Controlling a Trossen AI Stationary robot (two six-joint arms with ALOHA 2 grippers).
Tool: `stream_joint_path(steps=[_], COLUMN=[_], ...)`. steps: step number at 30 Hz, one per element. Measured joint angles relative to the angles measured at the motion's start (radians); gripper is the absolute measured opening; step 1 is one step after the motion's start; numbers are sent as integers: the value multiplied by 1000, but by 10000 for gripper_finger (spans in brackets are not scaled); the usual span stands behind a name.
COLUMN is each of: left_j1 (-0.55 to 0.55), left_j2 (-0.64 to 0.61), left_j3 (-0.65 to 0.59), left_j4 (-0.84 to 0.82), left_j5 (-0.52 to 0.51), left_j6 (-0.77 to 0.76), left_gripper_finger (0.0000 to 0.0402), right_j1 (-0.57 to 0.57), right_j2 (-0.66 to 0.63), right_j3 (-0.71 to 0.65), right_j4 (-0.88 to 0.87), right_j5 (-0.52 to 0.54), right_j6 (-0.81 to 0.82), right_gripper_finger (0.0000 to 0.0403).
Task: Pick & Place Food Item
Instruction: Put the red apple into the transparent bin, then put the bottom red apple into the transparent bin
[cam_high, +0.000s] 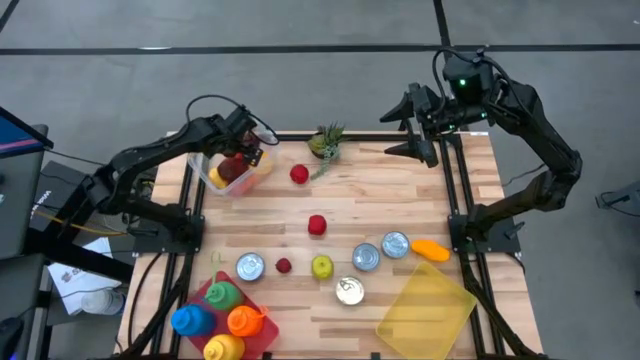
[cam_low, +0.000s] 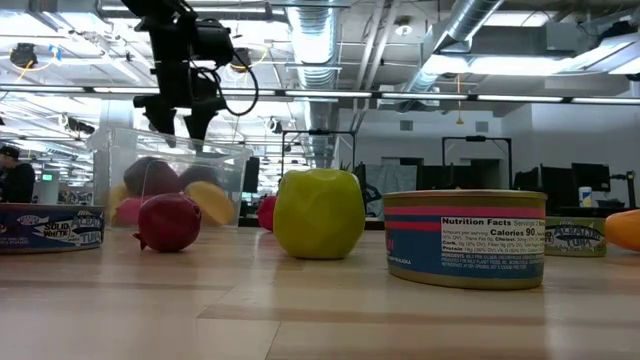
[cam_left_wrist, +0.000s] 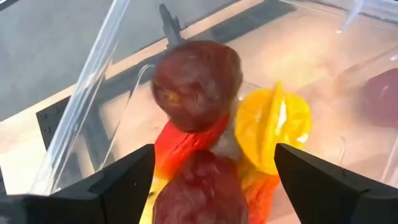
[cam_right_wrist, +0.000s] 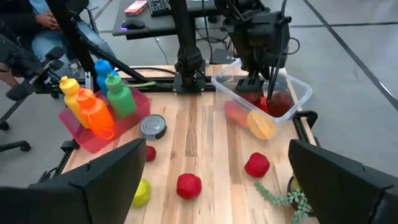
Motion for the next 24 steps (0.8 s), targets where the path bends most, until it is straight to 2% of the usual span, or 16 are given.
stream_joint_path(steps=[3, 5, 8, 10, 13, 16, 19, 24], left_j1=[0, -1, -7, -30, -114, -246, -390, -574], left_j2=[-8, -36, -103, -159, -234, -268, -249, -105], left_j3=[0, 11, 63, 98, 114, 115, 115, 113], left_j4=[0, -5, 36, 122, 267, 337, 328, 394], left_j5=[11, 60, 199, 310, 408, 420, 347, 274], left_j6=[0, 0, 0, 1, 16, 50, 53, 107], left_gripper_finger=[336, 343, 346, 346, 342, 338, 337, 337], right_j1=[0, 0, 0, -2, -5, -7, 8, 35], right_j2=[0, 0, -3, -8, -23, -59, -119, -268], right_j3=[0, 0, 0, 0, -4, -79, -243, -599], right_j4=[-9, -26, -62, -103, -200, -268, -256, -34], right_j5=[0, 0, 0, 0, 0, 0, 2, 1], right_j6=[0, -1, -1, -3, -8, 0, 38, 154], right_gripper_finger=[383, 383, 383, 383, 383, 383, 383, 383])
